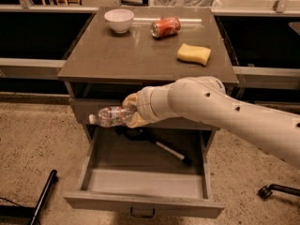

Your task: Pick water bottle from middle drawer and place on counter

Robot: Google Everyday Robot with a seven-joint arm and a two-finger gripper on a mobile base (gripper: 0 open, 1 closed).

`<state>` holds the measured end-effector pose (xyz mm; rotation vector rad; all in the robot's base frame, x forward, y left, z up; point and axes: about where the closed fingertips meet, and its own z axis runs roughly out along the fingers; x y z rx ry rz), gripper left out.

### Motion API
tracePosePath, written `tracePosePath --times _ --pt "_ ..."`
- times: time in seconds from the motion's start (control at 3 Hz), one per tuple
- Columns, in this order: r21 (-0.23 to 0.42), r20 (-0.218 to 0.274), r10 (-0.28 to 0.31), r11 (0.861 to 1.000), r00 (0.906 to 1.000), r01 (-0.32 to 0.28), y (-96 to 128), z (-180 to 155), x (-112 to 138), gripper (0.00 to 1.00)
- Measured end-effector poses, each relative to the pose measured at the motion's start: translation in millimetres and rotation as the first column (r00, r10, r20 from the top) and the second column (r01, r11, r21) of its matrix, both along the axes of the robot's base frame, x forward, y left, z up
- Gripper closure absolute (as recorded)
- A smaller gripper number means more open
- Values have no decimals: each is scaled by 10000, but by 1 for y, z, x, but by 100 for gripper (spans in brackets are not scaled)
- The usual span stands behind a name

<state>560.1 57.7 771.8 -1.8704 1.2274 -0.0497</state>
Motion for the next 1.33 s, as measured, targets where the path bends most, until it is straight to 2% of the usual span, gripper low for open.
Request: tracePosePath --times 0.33,0.67,1.0,1.33 --pt "-314 281 -103 9994 9996 111 5 30 19 100" --pt "-450 615 -641 9967 9960 669 7 81 48 100" --pt "-372 459 -1462 9883 9882 1479 10 115 86 100" --pt "-422 234 -1815 9823 9831 1823 18 122 108 100"
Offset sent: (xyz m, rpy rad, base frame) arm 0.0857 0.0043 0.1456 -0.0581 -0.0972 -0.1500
